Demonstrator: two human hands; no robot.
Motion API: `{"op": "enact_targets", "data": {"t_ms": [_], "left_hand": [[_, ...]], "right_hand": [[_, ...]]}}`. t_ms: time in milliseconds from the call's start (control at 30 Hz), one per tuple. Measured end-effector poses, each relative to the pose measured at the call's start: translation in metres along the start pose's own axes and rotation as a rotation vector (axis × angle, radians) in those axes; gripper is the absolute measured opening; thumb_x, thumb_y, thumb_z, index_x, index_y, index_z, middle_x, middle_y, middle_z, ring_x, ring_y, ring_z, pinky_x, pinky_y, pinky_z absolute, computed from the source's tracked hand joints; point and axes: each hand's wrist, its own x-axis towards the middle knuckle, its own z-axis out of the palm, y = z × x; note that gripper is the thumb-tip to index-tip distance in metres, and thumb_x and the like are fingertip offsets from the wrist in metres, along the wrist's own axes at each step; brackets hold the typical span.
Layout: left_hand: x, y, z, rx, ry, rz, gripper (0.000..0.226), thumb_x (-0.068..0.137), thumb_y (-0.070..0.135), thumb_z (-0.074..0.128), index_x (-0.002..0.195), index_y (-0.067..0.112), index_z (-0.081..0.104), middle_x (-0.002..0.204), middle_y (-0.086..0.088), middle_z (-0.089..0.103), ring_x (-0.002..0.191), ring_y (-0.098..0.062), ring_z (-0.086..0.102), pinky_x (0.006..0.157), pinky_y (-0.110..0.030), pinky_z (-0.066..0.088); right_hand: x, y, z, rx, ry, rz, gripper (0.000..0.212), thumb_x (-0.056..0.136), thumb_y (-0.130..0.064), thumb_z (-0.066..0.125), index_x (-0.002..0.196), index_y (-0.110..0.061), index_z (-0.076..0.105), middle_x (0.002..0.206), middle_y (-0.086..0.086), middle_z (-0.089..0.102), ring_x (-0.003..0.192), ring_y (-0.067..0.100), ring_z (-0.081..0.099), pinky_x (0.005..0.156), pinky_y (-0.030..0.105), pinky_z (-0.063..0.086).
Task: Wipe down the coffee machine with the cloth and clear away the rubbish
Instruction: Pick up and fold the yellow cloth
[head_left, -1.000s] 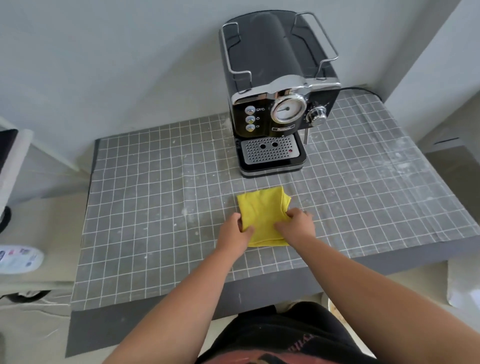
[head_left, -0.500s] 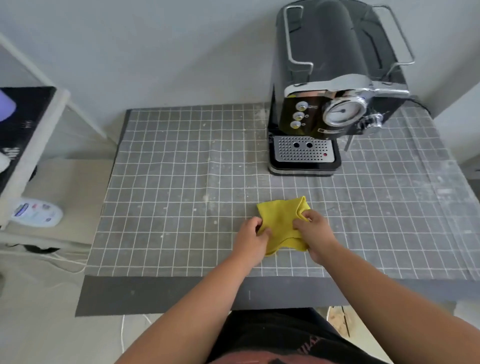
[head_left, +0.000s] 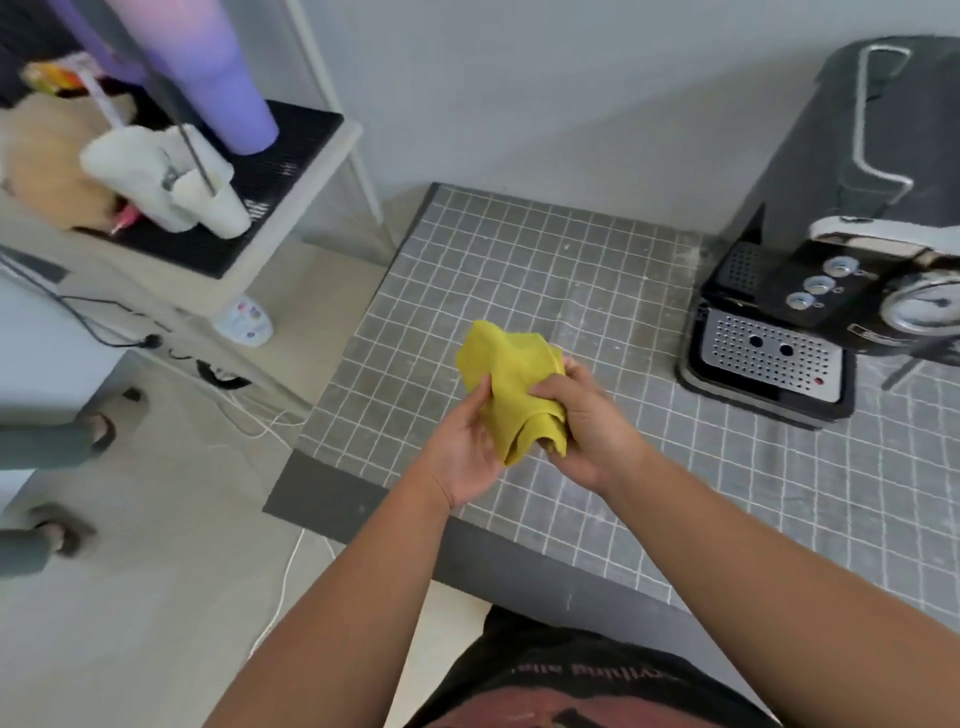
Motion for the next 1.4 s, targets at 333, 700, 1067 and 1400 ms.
{"op": "enact_targets", "data": {"t_ms": [333, 700, 1067, 1400], "left_hand": [[-0.02, 0.067, -0.089, 0.828, 0.578, 0.449, 0.026, 0.094, 0.029, 0.058, 0.118, 0.021, 0.058, 0.11, 0.0, 0.067, 0.103, -0.021, 0.064, 0.091, -0.041, 0.052], [-0.03, 0.073, -0.157, 1.388, 0.626, 0.466, 0.035, 0.091, 0.025, 0.062, 0.125, 0.015, 0.057, 0.111, 0.0, 0.063, 0.098, -0.014, 0.055, 0.081, -0.024, 0.036], [-0.048, 0.066, -0.184, 1.618, 0.869, 0.41, 0.031, 0.094, 0.039, 0.053, 0.119, 0.022, 0.055, 0.114, -0.003, 0.06, 0.102, -0.026, 0.058, 0.08, -0.04, 0.047], [-0.027, 0.031, -0.177, 2.163, 0.48, 0.391, 0.065, 0.096, 0.051, 0.013, 0.154, 0.022, 0.012, 0.162, 0.007, 0.004, 0.149, -0.023, -0.001, 0.119, -0.048, 0.001]], "right_hand": [[0.05, 0.064, 0.047, -0.815, 0.043, -0.257, 0.087, 0.083, -0.002, 0.064, 0.138, -0.051, 0.017, 0.129, 0.011, 0.057, 0.105, 0.024, 0.064, 0.082, 0.041, 0.058], [0.063, 0.136, 0.038, -1.382, -0.106, -0.169, 0.067, 0.09, -0.028, 0.061, 0.146, -0.039, 0.026, 0.117, 0.004, 0.059, 0.109, 0.028, 0.058, 0.095, 0.035, 0.047], [0.057, 0.144, 0.037, -1.43, -0.097, -0.116, 0.074, 0.091, -0.026, 0.058, 0.15, -0.027, 0.014, 0.162, 0.0, 0.006, 0.135, 0.031, 0.038, 0.106, 0.041, 0.037], [0.066, 0.141, 0.032, -2.023, -0.258, -0.259, 0.069, 0.1, -0.039, 0.029, 0.153, -0.015, -0.008, 0.156, 0.005, -0.031, 0.145, 0.027, -0.024, 0.118, 0.041, -0.011]]}}
